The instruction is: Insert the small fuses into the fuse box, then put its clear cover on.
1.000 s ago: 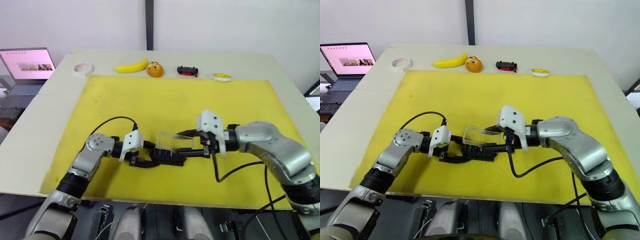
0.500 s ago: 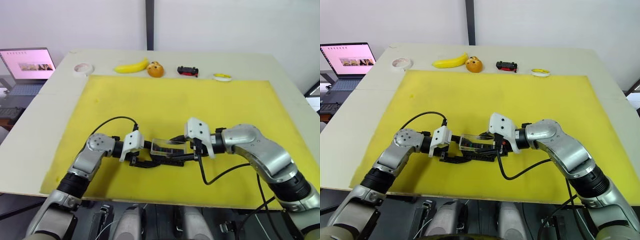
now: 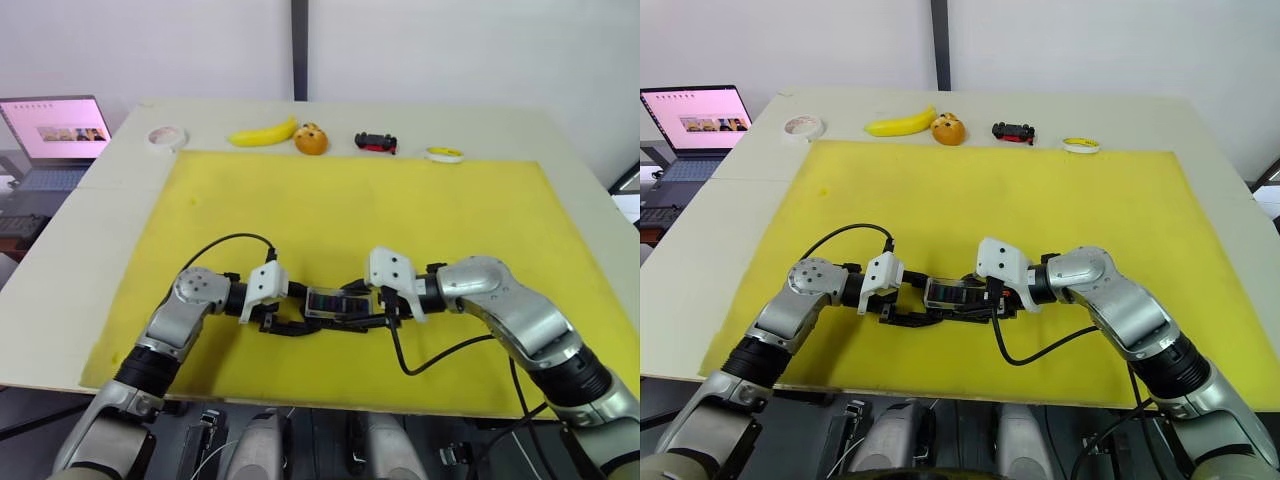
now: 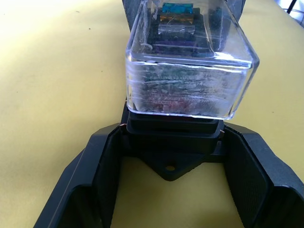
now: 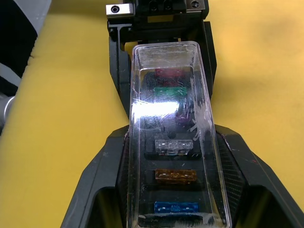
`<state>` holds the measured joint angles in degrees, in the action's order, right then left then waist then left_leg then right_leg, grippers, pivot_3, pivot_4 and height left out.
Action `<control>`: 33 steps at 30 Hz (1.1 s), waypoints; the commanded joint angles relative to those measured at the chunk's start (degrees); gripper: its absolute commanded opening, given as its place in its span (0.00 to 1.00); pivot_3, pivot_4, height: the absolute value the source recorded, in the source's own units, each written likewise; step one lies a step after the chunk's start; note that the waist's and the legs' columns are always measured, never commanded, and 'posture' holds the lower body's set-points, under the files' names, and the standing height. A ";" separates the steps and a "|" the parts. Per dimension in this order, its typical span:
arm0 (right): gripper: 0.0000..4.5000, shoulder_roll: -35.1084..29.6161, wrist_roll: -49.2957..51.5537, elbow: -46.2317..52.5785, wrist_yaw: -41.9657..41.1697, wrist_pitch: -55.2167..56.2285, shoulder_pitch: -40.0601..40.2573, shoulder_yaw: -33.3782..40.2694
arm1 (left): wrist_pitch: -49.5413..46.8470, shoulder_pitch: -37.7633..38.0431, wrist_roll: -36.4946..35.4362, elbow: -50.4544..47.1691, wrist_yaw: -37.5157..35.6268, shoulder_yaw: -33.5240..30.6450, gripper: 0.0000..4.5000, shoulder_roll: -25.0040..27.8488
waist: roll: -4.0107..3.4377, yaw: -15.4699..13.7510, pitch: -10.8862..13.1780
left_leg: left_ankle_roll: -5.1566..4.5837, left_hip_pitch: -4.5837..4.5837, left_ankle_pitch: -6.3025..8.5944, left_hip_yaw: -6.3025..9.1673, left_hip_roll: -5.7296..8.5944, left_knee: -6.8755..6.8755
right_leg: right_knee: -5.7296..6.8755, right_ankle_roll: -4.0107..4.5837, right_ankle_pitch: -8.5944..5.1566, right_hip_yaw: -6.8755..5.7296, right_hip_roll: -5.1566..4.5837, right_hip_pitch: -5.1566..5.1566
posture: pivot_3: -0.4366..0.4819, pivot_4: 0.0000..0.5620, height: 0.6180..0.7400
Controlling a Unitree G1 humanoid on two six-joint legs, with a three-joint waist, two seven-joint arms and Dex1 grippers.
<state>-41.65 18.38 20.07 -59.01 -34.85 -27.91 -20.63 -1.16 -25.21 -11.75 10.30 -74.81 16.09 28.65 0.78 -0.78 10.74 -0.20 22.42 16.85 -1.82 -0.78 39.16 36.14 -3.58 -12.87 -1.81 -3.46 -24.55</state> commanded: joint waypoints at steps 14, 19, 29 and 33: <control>0.39 0.50 -1.95 -1.17 -0.52 -5.76 -1.59 -1.48 | -0.72 1.25 1.06 -0.58 -0.06 1.65 0.57 -0.56 | 0.01 0.03 -0.21 | 0.00 -0.06 0.00 0.01 -0.01 0.00 | 0.00 0.00 0.00 -0.01 0.00 0.06 | 0.48 0.27 0.98; 0.39 -0.05 -3.25 -0.96 0.45 -7.64 -0.52 -2.60 | -0.52 1.16 1.14 -0.44 0.07 1.72 0.57 -0.84 | 0.00 0.00 -0.29 | 0.00 -0.06 0.00 0.01 -0.01 0.00 | 0.00 0.00 0.00 -0.01 -0.02 0.07 | 0.48 0.27 0.98; 0.39 0.65 -5.67 -1.49 2.59 -6.87 0.36 -4.73 | -0.32 1.09 1.45 -0.50 -0.17 1.84 0.57 -1.24 | 0.03 0.04 -1.04 | -0.01 -0.06 0.01 0.03 0.00 -0.01 | -0.02 0.01 -0.01 -0.02 0.00 0.07 | 0.48 0.27 0.98; 0.39 0.31 -5.25 -1.35 2.23 -6.59 0.33 -4.27 | -0.23 0.94 1.57 -0.32 -0.23 1.86 0.57 -1.32 | 0.04 0.04 -1.08 | -0.02 -0.06 0.01 0.03 0.00 -0.01 | -0.02 0.01 -0.01 -0.02 0.00 0.07 | 0.48 0.27 0.98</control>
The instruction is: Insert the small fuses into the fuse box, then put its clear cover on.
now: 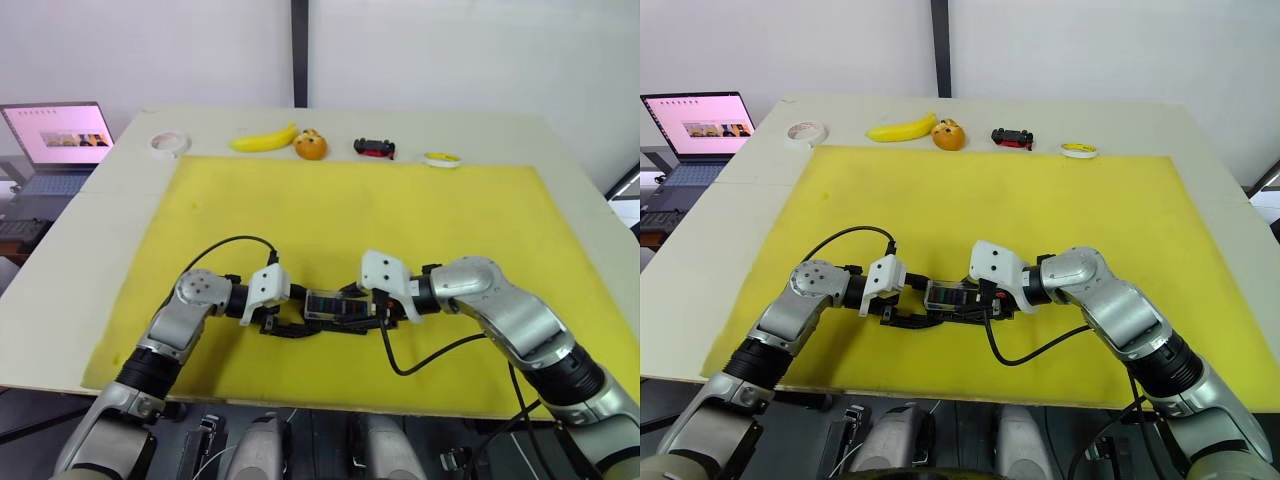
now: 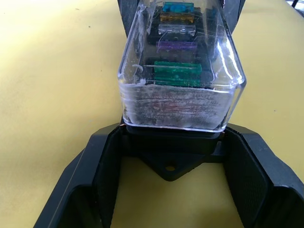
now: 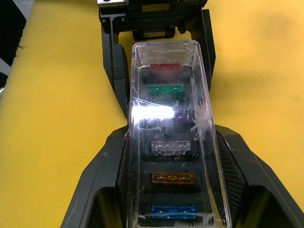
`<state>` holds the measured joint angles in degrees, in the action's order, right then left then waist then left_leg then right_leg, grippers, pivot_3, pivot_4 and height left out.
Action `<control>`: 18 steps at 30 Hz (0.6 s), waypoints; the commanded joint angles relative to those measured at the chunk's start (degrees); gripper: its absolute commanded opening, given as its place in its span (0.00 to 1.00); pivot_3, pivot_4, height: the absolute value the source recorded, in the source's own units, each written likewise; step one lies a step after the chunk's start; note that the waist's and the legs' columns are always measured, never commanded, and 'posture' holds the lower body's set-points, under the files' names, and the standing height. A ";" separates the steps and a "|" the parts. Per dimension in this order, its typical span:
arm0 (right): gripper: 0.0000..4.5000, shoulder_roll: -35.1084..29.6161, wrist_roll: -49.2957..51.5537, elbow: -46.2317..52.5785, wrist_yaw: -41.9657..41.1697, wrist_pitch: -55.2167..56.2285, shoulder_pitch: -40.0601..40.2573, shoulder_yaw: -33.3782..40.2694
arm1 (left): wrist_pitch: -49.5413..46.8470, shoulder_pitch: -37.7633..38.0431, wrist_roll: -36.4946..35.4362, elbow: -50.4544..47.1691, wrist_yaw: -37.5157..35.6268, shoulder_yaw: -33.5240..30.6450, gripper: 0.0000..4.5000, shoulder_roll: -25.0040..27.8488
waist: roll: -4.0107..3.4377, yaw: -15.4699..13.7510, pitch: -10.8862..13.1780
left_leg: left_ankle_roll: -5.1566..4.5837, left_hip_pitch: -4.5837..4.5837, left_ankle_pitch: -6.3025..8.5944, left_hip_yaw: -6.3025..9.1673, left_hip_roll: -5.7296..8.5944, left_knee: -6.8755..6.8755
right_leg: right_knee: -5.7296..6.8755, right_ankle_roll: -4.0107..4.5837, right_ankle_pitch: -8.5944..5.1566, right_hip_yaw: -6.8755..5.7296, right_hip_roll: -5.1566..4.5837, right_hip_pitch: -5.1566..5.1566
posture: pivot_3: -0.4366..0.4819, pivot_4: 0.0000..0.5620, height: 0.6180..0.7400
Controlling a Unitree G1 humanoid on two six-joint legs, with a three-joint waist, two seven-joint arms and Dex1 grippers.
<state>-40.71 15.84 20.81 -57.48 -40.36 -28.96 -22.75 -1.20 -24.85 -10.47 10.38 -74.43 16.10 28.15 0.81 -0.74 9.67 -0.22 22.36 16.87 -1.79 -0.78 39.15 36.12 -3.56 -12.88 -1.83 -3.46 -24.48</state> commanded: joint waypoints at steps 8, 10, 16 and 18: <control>0.99 -0.60 -1.97 -1.07 0.11 -1.43 1.16 -1.42 | -0.63 0.70 0.23 -0.77 -0.41 1.72 0.57 -0.96 | 0.00 -0.07 -0.01 | -0.03 0.03 0.02 0.02 0.03 0.00 | -0.02 0.00 0.00 -0.02 -0.03 -0.01 | 0.48 0.27 0.98; 0.99 -0.45 -1.87 -0.90 0.09 -1.80 1.17 -1.14 | -0.74 0.75 0.26 -0.94 -0.34 1.70 0.57 -1.01 | 0.00 -0.05 -0.01 | -0.03 0.05 0.02 0.02 0.04 0.00 | -0.02 0.00 0.00 -0.02 -0.04 -0.02 | 0.48 0.27 0.98; 0.99 1.64 1.98 -0.09 -0.27 -2.38 -0.46 3.08 | -0.83 0.91 0.18 -1.00 -0.32 1.55 0.57 -1.06 | 0.00 -0.07 -0.01 | -0.03 0.05 0.02 0.02 0.04 0.00 | -0.03 0.00 0.00 -0.02 -0.04 -0.02 | 0.48 0.27 0.98; 0.99 1.63 2.73 0.40 -0.78 -2.29 -0.93 4.04 | -0.85 1.00 0.17 -1.09 -0.36 1.56 0.57 -1.03 | 0.00 -0.08 -0.01 | -0.03 0.05 0.02 0.02 0.04 0.00 | -0.02 0.00 0.00 -0.02 -0.04 -0.02 | 0.48 0.27 0.98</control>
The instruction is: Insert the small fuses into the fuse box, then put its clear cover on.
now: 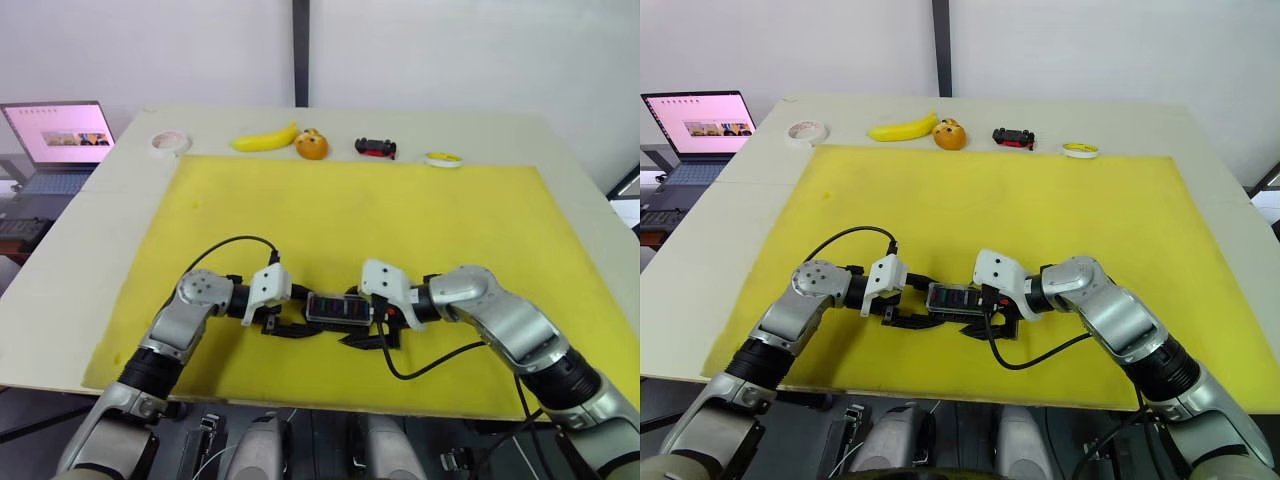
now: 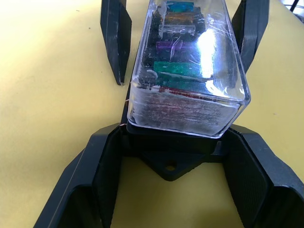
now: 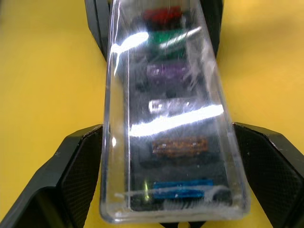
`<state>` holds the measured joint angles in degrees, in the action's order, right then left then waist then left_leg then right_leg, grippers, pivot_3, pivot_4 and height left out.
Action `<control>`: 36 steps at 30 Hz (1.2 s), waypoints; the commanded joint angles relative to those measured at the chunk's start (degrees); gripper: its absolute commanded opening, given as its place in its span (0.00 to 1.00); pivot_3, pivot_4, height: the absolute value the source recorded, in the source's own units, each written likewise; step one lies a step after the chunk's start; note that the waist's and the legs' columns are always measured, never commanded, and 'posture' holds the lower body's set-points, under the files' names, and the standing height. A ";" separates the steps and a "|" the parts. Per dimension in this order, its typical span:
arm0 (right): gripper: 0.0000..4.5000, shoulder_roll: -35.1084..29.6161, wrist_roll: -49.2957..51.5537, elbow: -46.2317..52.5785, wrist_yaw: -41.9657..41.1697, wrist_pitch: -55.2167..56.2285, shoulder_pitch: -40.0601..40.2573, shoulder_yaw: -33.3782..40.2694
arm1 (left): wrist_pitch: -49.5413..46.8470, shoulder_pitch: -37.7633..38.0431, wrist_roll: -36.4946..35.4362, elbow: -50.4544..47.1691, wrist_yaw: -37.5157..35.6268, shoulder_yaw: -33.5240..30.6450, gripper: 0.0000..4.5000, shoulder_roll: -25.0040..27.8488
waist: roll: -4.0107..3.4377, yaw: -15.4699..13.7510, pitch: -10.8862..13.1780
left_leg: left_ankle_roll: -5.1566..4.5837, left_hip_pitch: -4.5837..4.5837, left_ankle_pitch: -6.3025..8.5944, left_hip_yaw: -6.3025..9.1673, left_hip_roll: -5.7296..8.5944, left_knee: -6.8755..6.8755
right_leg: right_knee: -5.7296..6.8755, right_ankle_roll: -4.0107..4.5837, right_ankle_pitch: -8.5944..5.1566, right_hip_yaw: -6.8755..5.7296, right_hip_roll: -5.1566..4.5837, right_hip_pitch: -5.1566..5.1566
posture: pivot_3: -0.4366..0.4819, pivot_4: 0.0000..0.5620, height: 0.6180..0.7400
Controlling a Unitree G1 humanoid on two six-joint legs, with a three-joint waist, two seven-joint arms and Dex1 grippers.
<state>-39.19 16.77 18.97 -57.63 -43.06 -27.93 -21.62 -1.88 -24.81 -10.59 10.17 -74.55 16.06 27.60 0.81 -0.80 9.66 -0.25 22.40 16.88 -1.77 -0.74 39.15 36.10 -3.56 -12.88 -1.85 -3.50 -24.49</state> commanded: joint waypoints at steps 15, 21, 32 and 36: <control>0.99 -1.38 1.49 7.21 -0.90 5.53 -0.95 3.20 | -0.11 1.07 0.34 -1.15 -0.34 1.74 0.57 -0.49 | 0.00 0.02 0.00 | -0.02 0.01 0.01 0.00 0.01 0.00 | -0.01 0.00 0.00 0.00 -0.02 0.00 | 0.48 0.27 0.98; 0.99 -1.36 0.52 6.42 0.25 5.98 -0.14 2.96 | -0.23 1.08 0.34 -1.25 -0.37 1.84 0.57 -0.54 | 0.00 0.01 0.00 | -0.02 0.01 0.01 0.00 0.02 0.00 | -0.01 0.00 -0.01 0.00 -0.03 0.00 | 0.48 0.27 0.98; 0.87 -1.24 0.21 7.62 1.33 4.99 0.84 3.04 | -0.30 1.51 0.28 -1.51 -0.50 1.94 0.57 -0.44 | 0.00 0.02 0.00 | -0.03 0.01 0.02 0.00 0.02 0.00 | -0.02 0.00 -0.01 0.00 -0.03 0.00 | 0.48 0.27 0.98; 0.60 -1.79 0.11 7.93 1.36 4.96 0.92 2.76 | -0.37 1.51 0.26 -1.52 -0.50 1.98 0.57 -0.51 | 0.00 0.02 0.00 | -0.03 0.01 0.02 0.00 0.02 0.00 | -0.02 0.00 -0.01 0.00 -0.04 0.00 | 0.48 0.27 0.98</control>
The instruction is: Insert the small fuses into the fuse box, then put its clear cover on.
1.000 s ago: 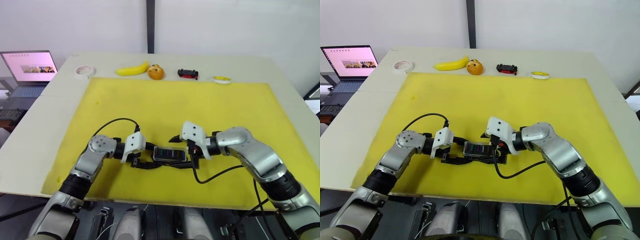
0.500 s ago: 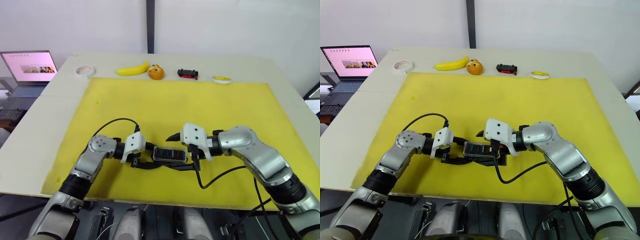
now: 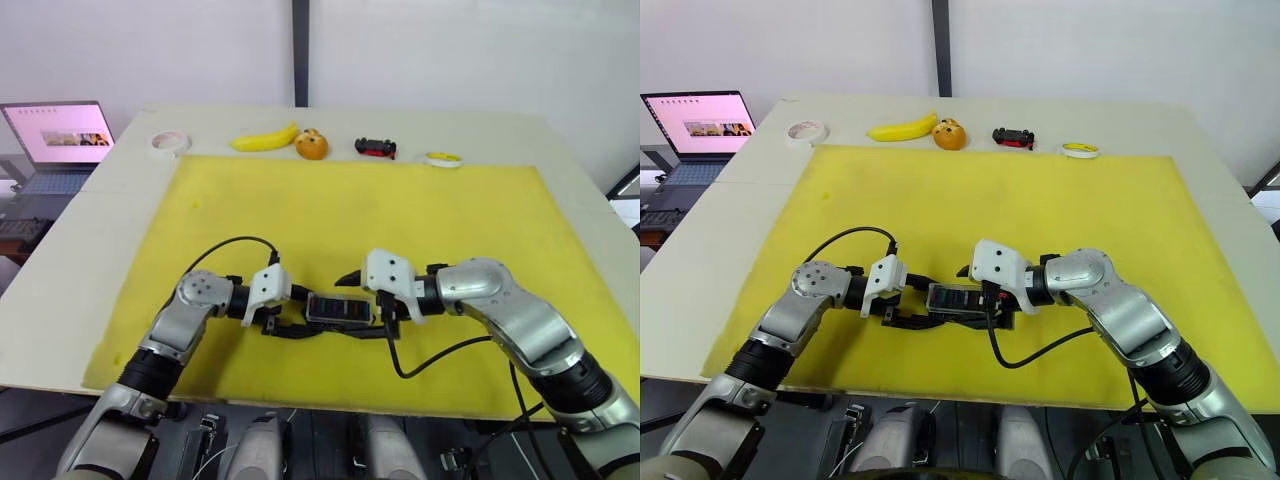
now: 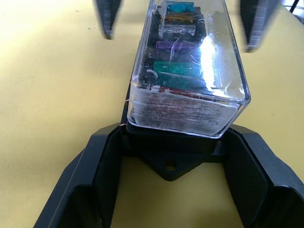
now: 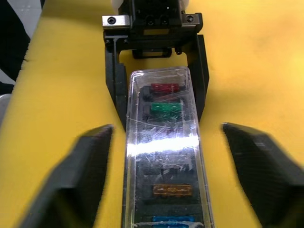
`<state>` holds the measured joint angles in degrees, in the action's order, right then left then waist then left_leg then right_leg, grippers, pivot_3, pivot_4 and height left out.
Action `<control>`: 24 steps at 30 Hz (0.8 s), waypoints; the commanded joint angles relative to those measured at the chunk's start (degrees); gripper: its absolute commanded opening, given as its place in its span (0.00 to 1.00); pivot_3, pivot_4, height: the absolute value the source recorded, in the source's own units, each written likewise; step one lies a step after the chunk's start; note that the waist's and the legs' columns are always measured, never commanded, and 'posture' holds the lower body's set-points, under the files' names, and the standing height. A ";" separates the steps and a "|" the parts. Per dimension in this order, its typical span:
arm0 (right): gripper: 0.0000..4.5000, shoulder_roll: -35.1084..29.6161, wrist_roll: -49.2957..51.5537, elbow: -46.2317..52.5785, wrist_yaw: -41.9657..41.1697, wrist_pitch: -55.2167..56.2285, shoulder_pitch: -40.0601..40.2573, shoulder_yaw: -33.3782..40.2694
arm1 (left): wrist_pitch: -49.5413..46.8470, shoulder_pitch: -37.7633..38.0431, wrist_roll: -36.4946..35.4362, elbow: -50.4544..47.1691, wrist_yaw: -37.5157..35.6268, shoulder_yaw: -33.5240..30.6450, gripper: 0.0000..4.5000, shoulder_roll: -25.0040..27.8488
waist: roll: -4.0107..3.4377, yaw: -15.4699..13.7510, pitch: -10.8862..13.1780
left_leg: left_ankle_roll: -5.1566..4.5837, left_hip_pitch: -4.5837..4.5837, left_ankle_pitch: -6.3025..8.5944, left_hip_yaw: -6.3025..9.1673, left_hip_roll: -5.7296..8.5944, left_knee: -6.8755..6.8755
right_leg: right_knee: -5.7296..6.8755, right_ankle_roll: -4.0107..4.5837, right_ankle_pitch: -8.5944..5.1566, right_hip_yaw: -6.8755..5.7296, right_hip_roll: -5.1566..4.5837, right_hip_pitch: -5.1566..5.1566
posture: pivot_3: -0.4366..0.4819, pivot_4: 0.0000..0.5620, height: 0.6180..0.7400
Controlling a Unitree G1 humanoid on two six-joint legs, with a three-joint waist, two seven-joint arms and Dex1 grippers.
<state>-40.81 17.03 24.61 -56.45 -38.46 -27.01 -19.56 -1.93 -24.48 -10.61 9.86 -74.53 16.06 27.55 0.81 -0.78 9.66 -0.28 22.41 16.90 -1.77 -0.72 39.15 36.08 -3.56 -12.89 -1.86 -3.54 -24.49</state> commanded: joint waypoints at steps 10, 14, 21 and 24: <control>0.60 -0.62 -0.04 3.09 0.85 -0.16 0.77 1.04 | -0.32 1.50 0.41 -1.55 -0.49 2.23 0.57 -0.52 | 0.00 0.00 0.00 | -0.01 0.00 0.00 0.00 0.00 0.00 | 0.00 0.00 0.00 0.00 0.00 0.00 | 0.48 0.27 0.98; 0.48 -0.55 0.17 2.93 1.03 -0.48 0.85 1.29 | -0.27 1.43 0.51 -1.50 -0.46 2.35 0.57 -0.71 | 0.00 0.00 0.00 | -0.01 0.00 0.01 0.00 0.00 0.00 | -0.01 0.01 -0.01 0.00 0.00 0.00 | 0.48 0.27 0.98; 0.38 -0.72 0.70 3.31 0.82 -1.74 0.56 1.36 | -0.23 1.35 0.56 -1.20 -0.51 2.36 0.57 -0.79 | 0.00 -0.01 0.00 | -0.01 0.00 0.01 0.00 0.00 0.00 | -0.01 0.00 -0.01 0.00 -0.01 0.00 | 0.48 0.27 0.98; 0.38 -0.77 1.03 3.34 0.88 -2.76 0.46 1.47 | -0.18 1.33 0.59 -1.05 -0.56 2.36 0.57 -0.77 | 0.00 -0.02 0.00 | -0.01 0.00 0.01 0.00 0.00 0.00 | -0.01 0.01 -0.01 0.00 -0.01 0.00 | 0.48 0.27 0.98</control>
<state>-41.24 17.51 26.03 -55.61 -40.79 -25.89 -19.38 -2.02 -24.15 -10.47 9.31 -74.40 16.15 27.38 0.81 -0.81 9.67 -0.29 22.41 16.91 -1.77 -0.72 39.15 36.07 -3.56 -12.90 -1.86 -3.55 -24.50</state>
